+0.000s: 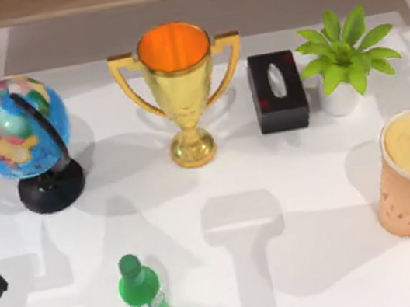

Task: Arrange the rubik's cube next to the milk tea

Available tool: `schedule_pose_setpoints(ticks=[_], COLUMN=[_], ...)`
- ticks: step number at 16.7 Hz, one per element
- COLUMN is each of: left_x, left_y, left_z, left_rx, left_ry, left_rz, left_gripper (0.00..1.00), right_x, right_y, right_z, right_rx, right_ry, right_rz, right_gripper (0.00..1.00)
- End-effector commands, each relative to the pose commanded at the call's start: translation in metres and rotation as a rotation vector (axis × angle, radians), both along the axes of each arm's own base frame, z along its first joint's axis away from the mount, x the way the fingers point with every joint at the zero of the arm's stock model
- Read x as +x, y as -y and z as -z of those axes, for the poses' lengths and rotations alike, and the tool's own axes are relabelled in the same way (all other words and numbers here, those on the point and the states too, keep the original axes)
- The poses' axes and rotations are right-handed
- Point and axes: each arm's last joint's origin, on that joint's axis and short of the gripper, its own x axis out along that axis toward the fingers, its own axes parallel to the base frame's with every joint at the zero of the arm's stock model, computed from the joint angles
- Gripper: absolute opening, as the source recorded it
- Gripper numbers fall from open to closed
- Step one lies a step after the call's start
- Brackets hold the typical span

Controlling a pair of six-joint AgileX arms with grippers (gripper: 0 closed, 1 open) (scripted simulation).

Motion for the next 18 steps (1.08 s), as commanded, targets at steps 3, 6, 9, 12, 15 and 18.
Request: schedule_pose_setpoints(ticks=[3, 6, 9, 12, 15, 18], left_x=[0.000, 0.000, 0.000, 0.000, 0.000, 0.000], left_y=[0.000, 0.000, 0.000, 0.000, 0.000, 0.000], left_z=[0.000, 0.000, 0.000, 0.000, 0.000, 0.000], left_rx=[0.000, 0.000, 0.000, 0.000, 0.000, 0.000], left_ry=[0.000, 0.000, 0.000, 0.000, 0.000, 0.000], left_rz=[0.000, 0.000, 0.000, 0.000, 0.000, 0.000], left_gripper=[1.00, 1.00, 1.00, 1.00, 1.00, 1.00], right_x=[0.061, 0.108, 0.134, 0.141, 0.141, 0.144], right_y=[-0.035, -0.070, -0.093, -0.100, -0.100, -0.099], right_z=[-0.016, -0.018, -0.016, -0.014, -0.014, -0.014], right_rx=[-0.003, -0.002, 0.001, 0.002, 0.002, 0.001], right_ry=[-0.011, -0.012, -0.006, -0.004, -0.004, -0.007], right_rz=[0.000, 0.000, 0.000, 0.001, 0.001, 0.001], right_gripper=[1.00, 1.00, 1.00, 1.00, 1.00, 1.00])
